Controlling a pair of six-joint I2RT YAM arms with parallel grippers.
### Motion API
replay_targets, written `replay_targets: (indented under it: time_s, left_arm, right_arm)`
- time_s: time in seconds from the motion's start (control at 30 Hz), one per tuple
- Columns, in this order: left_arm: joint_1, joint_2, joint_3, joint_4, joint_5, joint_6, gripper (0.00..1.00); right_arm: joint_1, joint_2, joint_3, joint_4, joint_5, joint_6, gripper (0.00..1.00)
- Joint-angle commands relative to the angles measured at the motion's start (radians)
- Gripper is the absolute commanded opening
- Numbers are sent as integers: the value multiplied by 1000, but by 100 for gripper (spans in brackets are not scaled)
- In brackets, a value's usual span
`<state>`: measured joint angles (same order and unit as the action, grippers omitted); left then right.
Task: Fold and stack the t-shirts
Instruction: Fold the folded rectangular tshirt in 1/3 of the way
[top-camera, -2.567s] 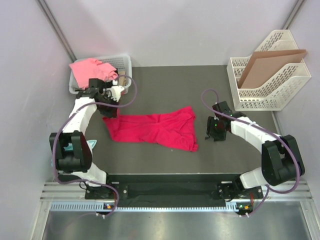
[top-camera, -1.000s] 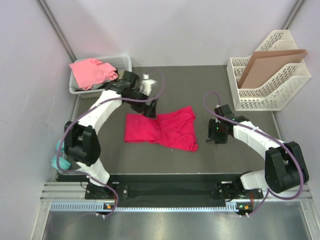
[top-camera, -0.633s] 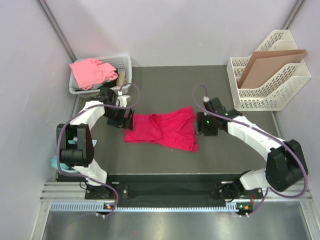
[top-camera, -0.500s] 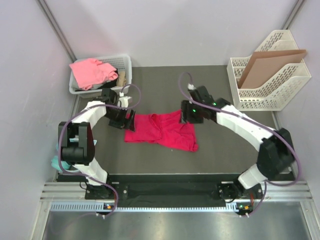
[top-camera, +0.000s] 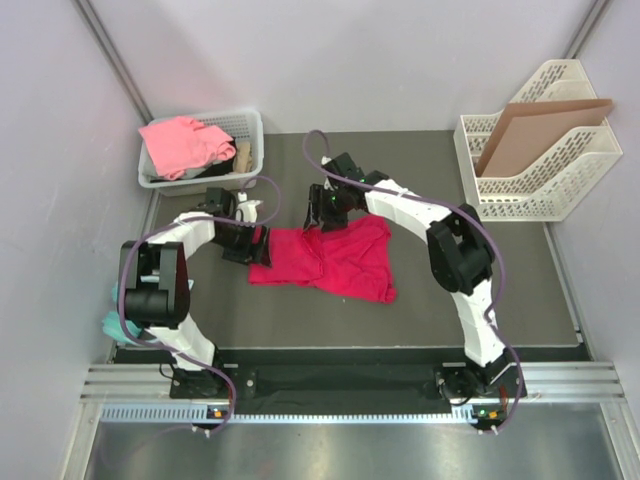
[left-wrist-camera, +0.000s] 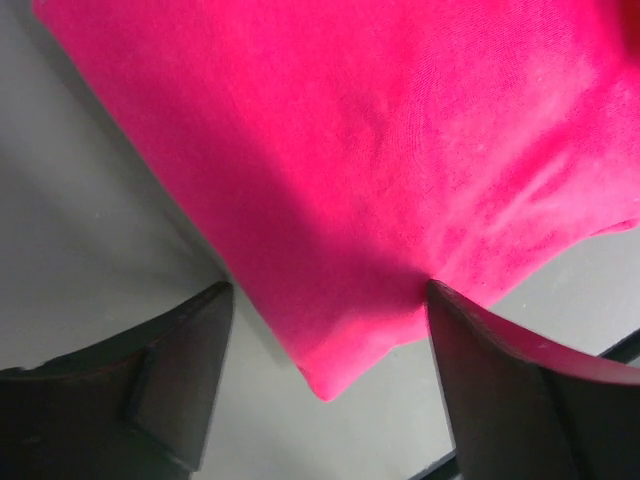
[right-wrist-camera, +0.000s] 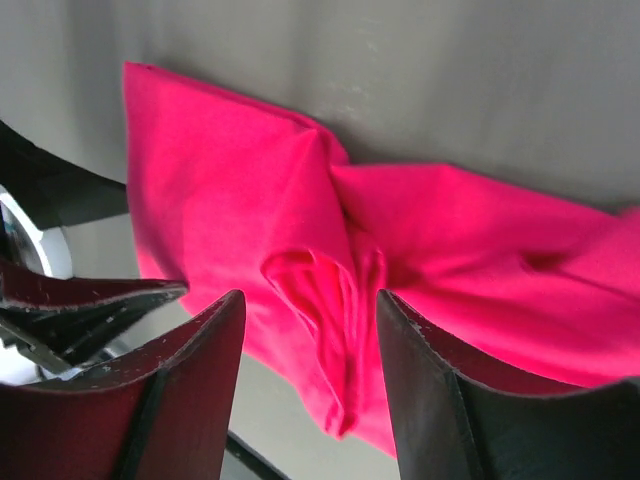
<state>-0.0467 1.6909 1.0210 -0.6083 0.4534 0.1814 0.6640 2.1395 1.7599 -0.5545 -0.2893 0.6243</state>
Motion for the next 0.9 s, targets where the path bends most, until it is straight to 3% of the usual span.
replay_targets:
  time_s: [0.0, 0.17, 0.27, 0.3, 0.4, 0.73, 0.87]
  left_arm:
    - [4, -11, -9, 67, 37, -10, 77]
    - [5, -7, -13, 84, 45, -5, 53]
    - [10, -13, -22, 97, 45, -2, 36]
    - [11, -13, -25, 99, 47, 1, 25]
    - [19, -13, -30, 105, 54, 0, 12]
    - [28, -48, -67, 114, 54, 7, 12]
    - [30, -51, -62, 96, 68, 15, 20]
  right_arm:
    - [20, 20, 90, 45, -106, 57, 55]
    - [31, -13, 70, 103, -152, 98, 55]
    - [37, -52, 72, 85, -133, 98, 55]
    - [39, -61, 66, 88, -132, 107, 55]
    - [42, -90, 14, 180, -192, 181, 55]
    - [75, 20, -4, 398, -344, 328, 54]
    - [62, 77, 7, 386, -349, 325, 53]
